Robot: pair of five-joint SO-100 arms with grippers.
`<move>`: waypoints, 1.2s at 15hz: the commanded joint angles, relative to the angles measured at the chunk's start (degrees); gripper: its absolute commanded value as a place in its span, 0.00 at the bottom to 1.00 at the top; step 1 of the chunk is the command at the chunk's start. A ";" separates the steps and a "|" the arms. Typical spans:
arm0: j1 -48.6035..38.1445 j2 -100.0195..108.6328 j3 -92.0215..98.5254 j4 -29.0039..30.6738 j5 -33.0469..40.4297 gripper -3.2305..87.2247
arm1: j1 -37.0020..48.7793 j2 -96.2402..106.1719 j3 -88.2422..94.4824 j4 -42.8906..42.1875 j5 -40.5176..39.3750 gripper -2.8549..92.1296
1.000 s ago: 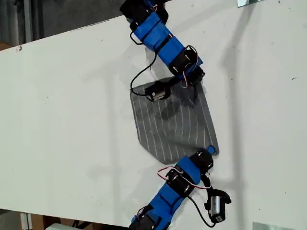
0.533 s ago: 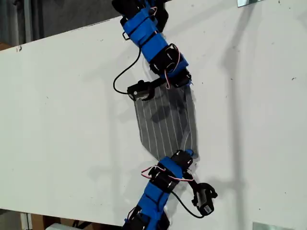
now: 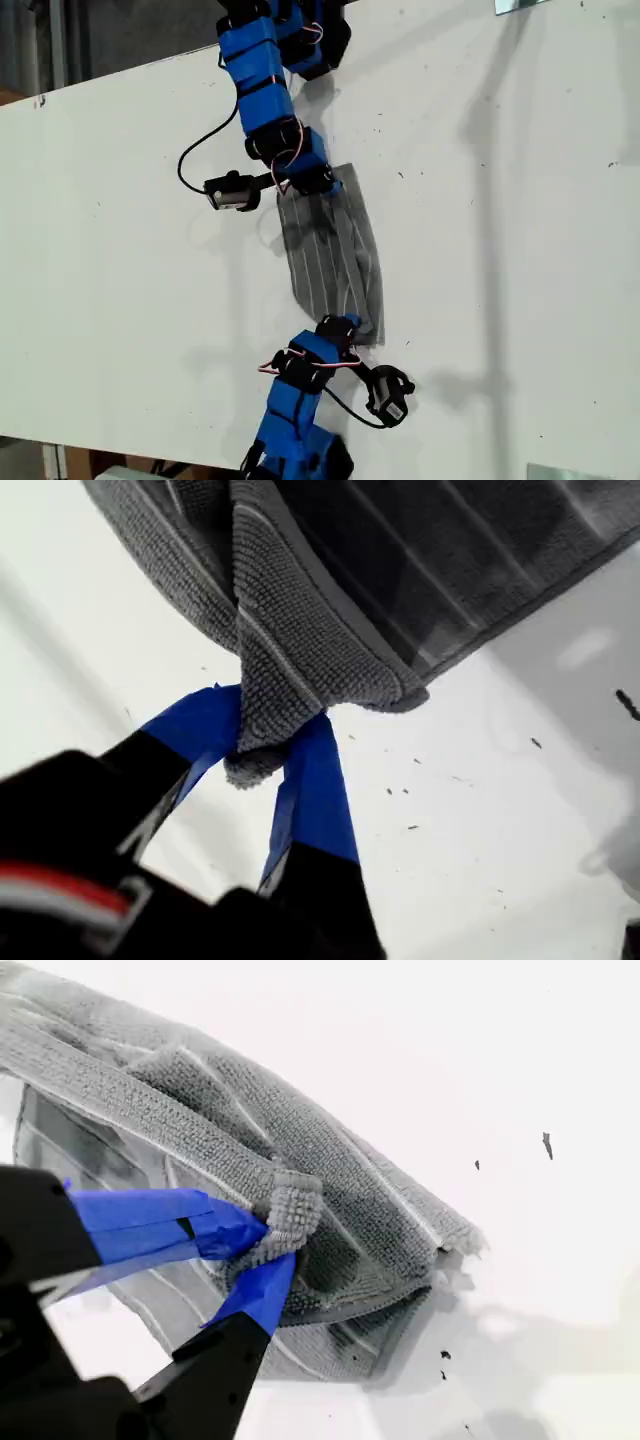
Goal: Grasp corners of a square towel and fold twice.
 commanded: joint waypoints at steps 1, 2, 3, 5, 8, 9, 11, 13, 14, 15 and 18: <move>-1.93 11.16 6.59 -2.46 -1.32 0.03 | 4.39 3.34 2.46 -3.25 -3.34 0.03; -2.72 14.68 10.63 -3.52 -1.93 0.03 | 5.80 3.25 4.04 -5.01 -4.39 0.03; -3.52 18.02 14.50 -4.48 -2.20 0.03 | 7.21 3.16 5.01 -6.42 -5.80 0.03; -6.06 23.47 21.80 -7.21 -1.93 0.03 | 10.55 2.72 5.27 -6.94 -8.79 0.03; -11.69 28.83 31.38 -12.13 1.76 0.03 | 15.21 1.93 5.36 -7.47 -12.48 0.03; -13.54 29.09 33.40 -13.01 2.81 0.03 | 17.14 0.44 5.98 -8.88 -13.97 0.03; -16.35 29.18 37.35 -15.29 4.13 0.03 | 20.04 -5.54 6.06 -10.90 -15.29 0.03; -14.77 29.88 37.44 -15.12 3.25 0.03 | 18.11 -8.53 4.39 -11.34 -14.94 0.03; -13.80 30.41 36.74 -14.33 3.16 0.03 | 17.14 -8.35 3.96 -11.25 -14.77 0.03; -13.10 30.59 35.51 -12.74 3.16 0.03 | 16.08 -7.65 3.60 -10.72 -14.77 0.03; -9.93 30.59 33.31 -10.55 3.52 0.03 | 13.01 -5.63 2.90 -8.53 -14.41 0.03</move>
